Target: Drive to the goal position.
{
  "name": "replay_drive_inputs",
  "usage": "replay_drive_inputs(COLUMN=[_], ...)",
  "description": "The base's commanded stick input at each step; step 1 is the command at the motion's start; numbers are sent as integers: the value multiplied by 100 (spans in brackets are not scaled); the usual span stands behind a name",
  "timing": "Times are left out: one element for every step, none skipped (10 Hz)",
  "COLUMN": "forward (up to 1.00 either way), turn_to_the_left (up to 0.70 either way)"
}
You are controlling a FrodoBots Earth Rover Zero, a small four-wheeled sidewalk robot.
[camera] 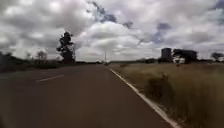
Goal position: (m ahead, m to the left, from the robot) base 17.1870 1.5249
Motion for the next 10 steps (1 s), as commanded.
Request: replay_drive_inputs(forward=[85,85,85,85,85,85,85,85,85,85], turn_to_the_left=[0,0,0,0,0,0,0,0,0,0])
